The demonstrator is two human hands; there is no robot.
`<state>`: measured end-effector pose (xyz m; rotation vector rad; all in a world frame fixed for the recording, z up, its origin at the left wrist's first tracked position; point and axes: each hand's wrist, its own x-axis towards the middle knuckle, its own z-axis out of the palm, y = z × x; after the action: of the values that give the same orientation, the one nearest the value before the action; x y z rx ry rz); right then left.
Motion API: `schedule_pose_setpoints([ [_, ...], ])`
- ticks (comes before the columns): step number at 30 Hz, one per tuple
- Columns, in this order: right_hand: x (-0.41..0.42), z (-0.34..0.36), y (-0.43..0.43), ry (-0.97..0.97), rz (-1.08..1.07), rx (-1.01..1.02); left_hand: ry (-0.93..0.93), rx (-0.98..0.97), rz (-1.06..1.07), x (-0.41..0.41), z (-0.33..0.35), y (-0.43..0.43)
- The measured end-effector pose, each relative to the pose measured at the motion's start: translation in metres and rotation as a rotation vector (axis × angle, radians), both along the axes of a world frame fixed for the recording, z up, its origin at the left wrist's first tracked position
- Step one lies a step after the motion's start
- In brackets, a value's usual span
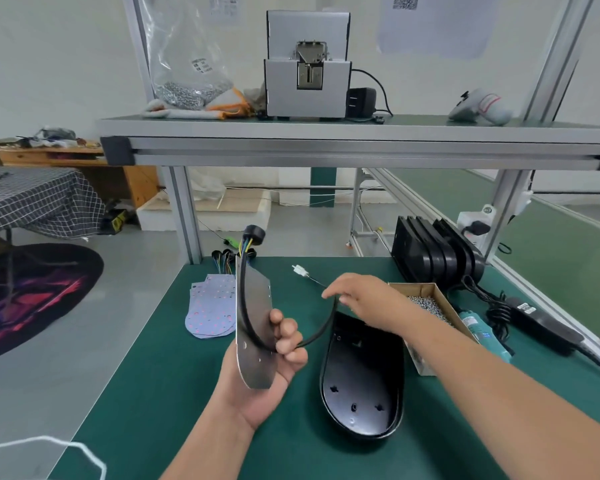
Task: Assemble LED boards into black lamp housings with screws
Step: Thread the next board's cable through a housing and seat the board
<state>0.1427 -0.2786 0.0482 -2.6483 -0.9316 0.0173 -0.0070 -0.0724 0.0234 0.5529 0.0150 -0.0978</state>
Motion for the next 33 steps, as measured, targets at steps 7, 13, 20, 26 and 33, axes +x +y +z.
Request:
schedule_pose_setpoints([
  [7, 0.033, -0.013, 0.006, 0.032, 0.040, -0.181, 0.070, -0.046, 0.035, 0.008, -0.009, 0.000],
  [13, 0.023, -0.015, 0.002, -0.124, -0.177, 0.220, 0.164, -0.020, 0.073, 0.012, -0.010, 0.000],
  [20, -0.017, 0.011, -0.014, -0.206, -0.310, 0.701, 0.255, 0.017, 0.150, 0.013, -0.009, -0.009],
  [26, -0.064, 0.035, -0.039, -0.164, -0.260, 0.763, 0.245, 0.064, 0.115, 0.012, -0.010, -0.015],
  [33, -0.098, 0.023, -0.062, 0.190, -0.225, 0.904, 0.234, 0.065, 0.101, 0.011, -0.011, -0.019],
])
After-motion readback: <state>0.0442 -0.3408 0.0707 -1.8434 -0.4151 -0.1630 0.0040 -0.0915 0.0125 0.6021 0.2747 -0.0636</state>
